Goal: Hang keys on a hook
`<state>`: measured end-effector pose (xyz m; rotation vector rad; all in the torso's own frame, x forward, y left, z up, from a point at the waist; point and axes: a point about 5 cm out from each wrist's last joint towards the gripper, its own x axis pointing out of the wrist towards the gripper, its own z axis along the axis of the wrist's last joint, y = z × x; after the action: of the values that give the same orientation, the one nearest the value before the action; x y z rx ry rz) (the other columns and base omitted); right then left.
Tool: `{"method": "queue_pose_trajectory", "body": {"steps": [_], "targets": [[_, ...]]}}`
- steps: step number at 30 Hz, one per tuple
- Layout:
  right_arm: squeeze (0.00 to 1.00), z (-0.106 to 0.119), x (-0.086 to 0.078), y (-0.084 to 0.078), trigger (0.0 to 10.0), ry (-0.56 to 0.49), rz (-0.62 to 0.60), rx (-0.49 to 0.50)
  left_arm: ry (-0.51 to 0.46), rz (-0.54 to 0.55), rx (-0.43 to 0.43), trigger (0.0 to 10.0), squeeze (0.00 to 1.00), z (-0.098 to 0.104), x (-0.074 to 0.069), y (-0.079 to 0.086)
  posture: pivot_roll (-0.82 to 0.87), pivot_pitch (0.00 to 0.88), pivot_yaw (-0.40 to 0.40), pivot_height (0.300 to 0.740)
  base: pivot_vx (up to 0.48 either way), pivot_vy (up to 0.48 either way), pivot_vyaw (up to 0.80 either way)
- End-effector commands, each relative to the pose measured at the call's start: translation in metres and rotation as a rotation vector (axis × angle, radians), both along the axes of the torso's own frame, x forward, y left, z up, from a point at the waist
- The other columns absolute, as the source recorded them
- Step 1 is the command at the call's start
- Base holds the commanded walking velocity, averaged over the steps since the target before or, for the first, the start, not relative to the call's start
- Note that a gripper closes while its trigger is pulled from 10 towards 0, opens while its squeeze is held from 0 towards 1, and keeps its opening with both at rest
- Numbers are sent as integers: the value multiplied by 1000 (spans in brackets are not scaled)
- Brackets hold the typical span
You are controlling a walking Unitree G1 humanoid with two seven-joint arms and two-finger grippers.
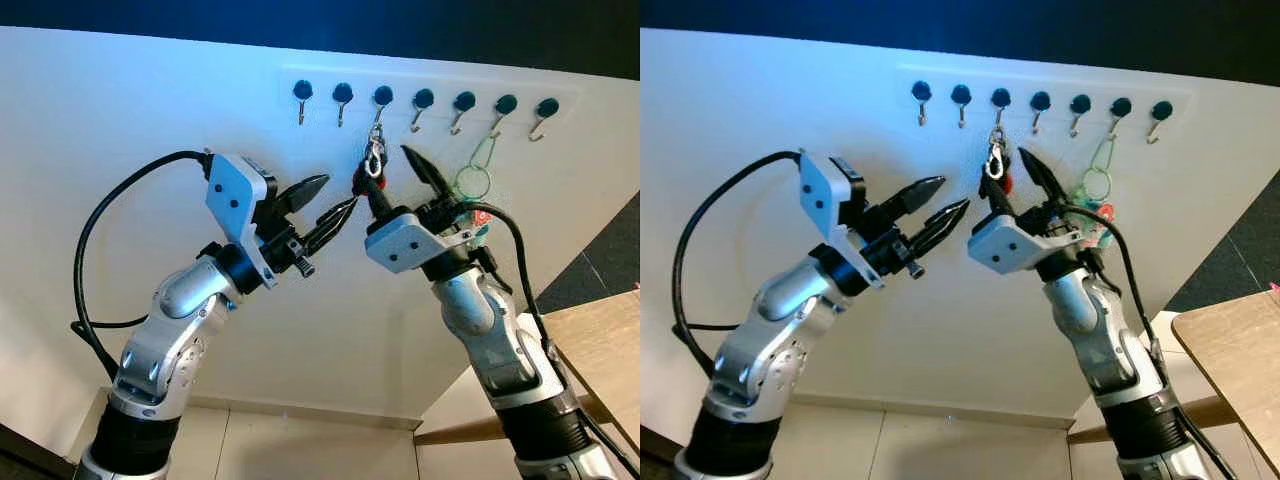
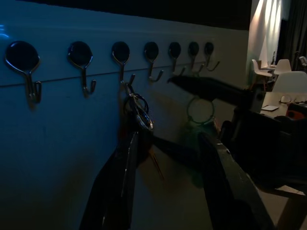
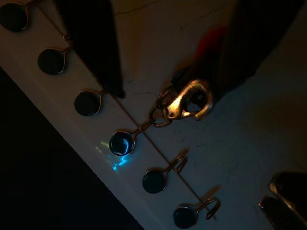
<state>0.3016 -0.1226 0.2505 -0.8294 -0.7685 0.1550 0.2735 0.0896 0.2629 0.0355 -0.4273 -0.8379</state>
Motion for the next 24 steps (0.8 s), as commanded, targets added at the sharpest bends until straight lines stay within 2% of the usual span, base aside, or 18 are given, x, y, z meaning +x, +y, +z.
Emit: {"method": "queue_pose_trajectory", "body": {"steps": [1,6,7,8,12,19,20,21,22,23,24], "targets": [[1000,0,-1,-5,10000,-2,-8,7,-12,8,11,10000,0,1,1,0,-7,105,-33,740,0,0,0],[1000,-10,0,-5,10000,30,-37,-28,-12,33,-7,10000,0,2,4,3,-7,107,-34,740,0,0,0],[180,-16,0,-5,10000,47,-45,-48,-12,37,-9,10000,0,2,4,3,-7,107,-34,740,0,0,0],[0,-23,-1,-4,10000,73,-41,-58,-11,44,-12,10000,0,1,5,4,-5,109,-34,740,0,0,0],[0,-46,-9,0,10000,148,-4,-74,-7,62,-11,10000,0,-1,6,6,-3,110,-33,740,0,0,0],[0,-70,-21,-2,10000,198,1,-81,-5,118,-12,10000,0,-9,8,14,-1,110,-30,740,0,0,0],[0,-78,-24,-3,10000,229,2,-69,0,145,-15,10000,0,-13,9,17,-2,108,-28,740,0,0,0],[0,-99,-27,-7,10000,318,-11,-43,25,215,0,10000,0,-27,11,26,0,109,-24,740,0,0,0],[0,-99,-27,-7,10000,318,-11,-43,25,215,0,10000,0,-27,11,26,0,109,-24,740,0,0,0],[0,-125,-27,-14,10000,462,-27,24,89,276,23,10000,0,-48,14,35,4,107,-23,740,0,0,0],[0,-143,-29,-18,10000,561,-40,75,133,314,40,10000,0,-62,15,42,4,107,-23,740,0,0,0]]}}
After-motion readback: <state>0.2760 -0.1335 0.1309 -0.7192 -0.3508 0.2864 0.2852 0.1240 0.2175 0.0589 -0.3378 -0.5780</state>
